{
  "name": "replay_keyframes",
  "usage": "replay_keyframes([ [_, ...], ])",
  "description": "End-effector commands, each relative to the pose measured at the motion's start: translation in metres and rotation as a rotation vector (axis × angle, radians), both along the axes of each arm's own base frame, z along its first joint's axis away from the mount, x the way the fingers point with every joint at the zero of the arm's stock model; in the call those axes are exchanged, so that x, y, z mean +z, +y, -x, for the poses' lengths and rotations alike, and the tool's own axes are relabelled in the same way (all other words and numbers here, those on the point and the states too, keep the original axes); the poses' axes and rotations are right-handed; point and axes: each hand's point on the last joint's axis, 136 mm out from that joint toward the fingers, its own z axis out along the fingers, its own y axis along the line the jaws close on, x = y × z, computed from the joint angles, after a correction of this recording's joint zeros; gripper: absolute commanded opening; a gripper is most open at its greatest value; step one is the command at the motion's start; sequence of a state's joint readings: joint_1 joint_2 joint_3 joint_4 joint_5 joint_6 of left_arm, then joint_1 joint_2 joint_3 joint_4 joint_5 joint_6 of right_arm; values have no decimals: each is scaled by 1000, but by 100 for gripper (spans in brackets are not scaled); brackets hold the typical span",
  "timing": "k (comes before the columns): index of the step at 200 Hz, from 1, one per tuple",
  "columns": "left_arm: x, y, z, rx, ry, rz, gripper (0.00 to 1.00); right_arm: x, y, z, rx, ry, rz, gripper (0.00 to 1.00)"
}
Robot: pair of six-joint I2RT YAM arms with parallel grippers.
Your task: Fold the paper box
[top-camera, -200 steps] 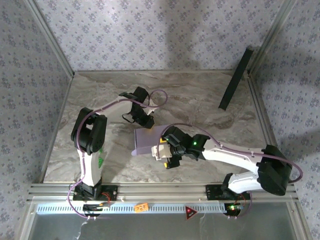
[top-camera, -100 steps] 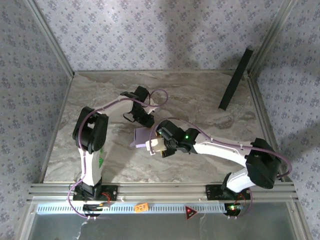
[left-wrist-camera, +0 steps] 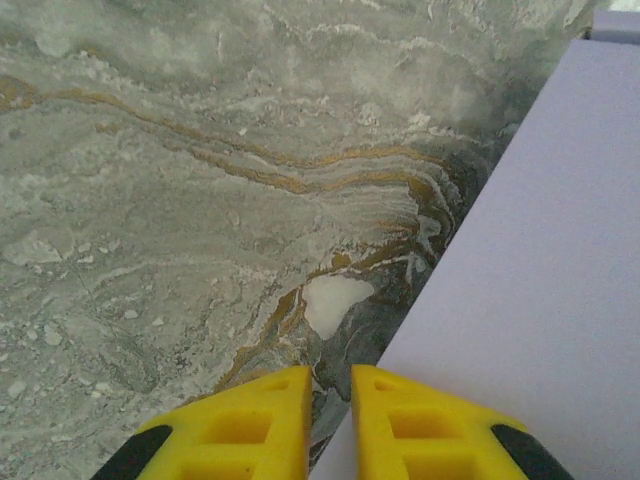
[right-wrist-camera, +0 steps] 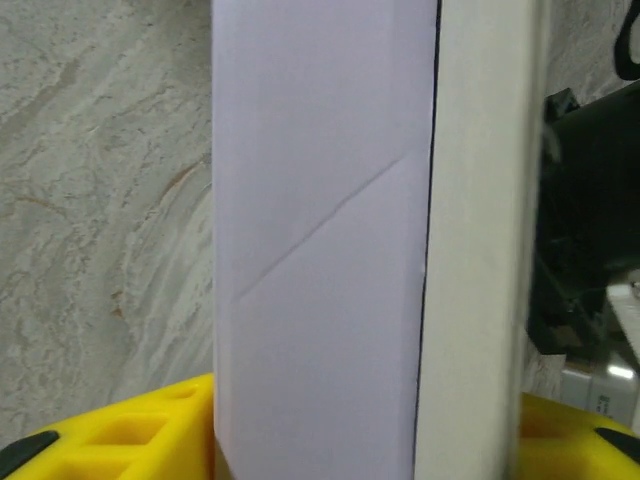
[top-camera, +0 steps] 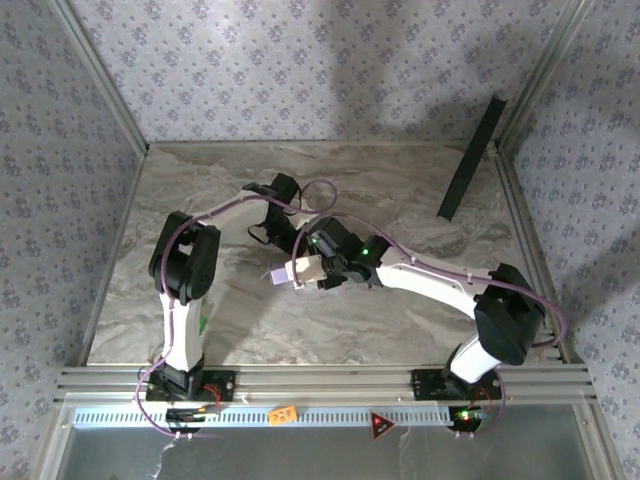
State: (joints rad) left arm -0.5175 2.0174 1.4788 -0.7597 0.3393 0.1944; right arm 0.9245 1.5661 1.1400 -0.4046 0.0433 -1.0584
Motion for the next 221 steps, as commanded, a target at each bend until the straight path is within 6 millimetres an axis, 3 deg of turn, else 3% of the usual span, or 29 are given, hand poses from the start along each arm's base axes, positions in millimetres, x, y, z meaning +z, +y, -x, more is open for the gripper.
replay_keyframes([
  [1,6,3,0,-14,2,-14,20,12,2,-3,34,6,18,47],
  [39,42,12,-12,74,-43,36,30,24,-7,5,25,104,31,42],
  [71,83,39,-24,242,-53,147,39,39,-19,14,-31,212,25,41],
  [114,127,70,-13,385,-92,328,45,45,-32,21,-159,382,18,42],
  [138,139,81,-1,439,-119,391,47,41,-33,14,-237,442,8,42],
  [164,131,100,11,508,-111,362,50,34,-31,1,-300,466,-5,42],
  [187,131,106,22,529,-112,358,51,16,-35,-4,-328,484,46,43],
  [221,146,123,26,599,-195,350,72,9,-33,-6,-333,505,50,49],
])
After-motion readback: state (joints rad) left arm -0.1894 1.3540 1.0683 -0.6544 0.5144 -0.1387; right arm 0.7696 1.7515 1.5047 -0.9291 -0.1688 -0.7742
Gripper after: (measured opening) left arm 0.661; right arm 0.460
